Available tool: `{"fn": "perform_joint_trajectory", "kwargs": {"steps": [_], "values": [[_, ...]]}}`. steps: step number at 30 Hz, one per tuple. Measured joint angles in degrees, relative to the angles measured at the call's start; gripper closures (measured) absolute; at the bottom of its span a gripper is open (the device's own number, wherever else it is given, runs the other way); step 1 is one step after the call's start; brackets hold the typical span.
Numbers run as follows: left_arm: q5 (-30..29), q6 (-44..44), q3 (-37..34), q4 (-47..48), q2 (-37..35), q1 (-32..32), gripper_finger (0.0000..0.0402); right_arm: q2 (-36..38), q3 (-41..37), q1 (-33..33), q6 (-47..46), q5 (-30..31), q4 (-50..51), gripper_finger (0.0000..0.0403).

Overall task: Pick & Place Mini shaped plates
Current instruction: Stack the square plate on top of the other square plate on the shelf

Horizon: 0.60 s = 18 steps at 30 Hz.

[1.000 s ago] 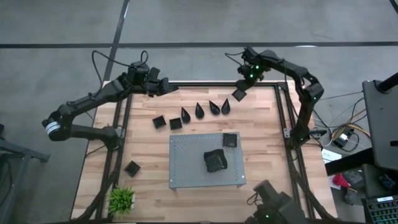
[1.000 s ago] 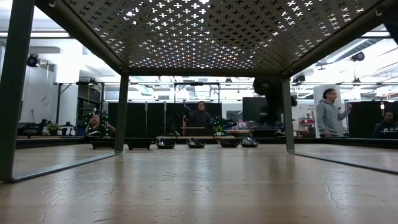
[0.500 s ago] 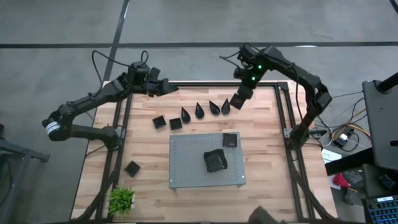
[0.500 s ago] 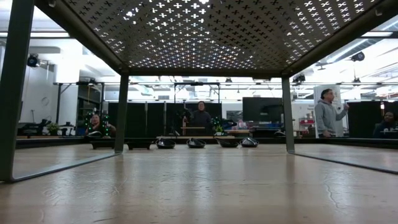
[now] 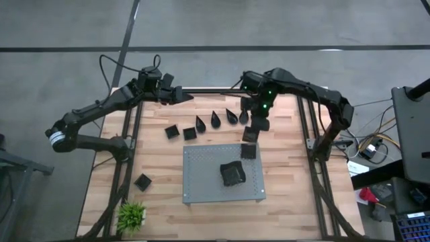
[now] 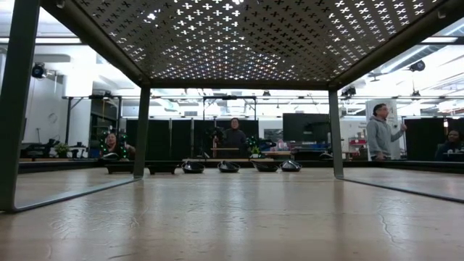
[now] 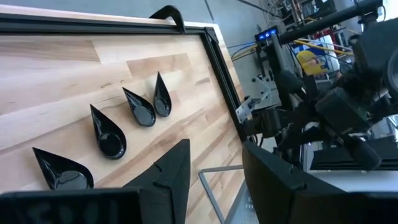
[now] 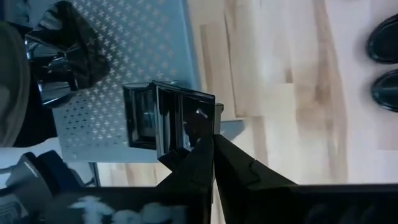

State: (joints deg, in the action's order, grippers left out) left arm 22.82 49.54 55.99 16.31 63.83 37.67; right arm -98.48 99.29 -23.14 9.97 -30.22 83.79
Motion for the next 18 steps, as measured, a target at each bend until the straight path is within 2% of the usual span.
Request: {"fn": "perform_joint_trajectory", "kwargs": {"steps": [8, 18], "values": [[1.35, -0.18, 0.0, 0.01, 0.0, -0.09, 0.0264, 0.0, -0.02, 5.5, 0.35, -1.57, -0.67, 0.0394], [1.37, -0.31, 0.0, 0.01, 0.0, -0.11, 0.0264, 0.0, -0.17, 7.06, 3.58, -1.53, -2.17, 0.0394]]}}
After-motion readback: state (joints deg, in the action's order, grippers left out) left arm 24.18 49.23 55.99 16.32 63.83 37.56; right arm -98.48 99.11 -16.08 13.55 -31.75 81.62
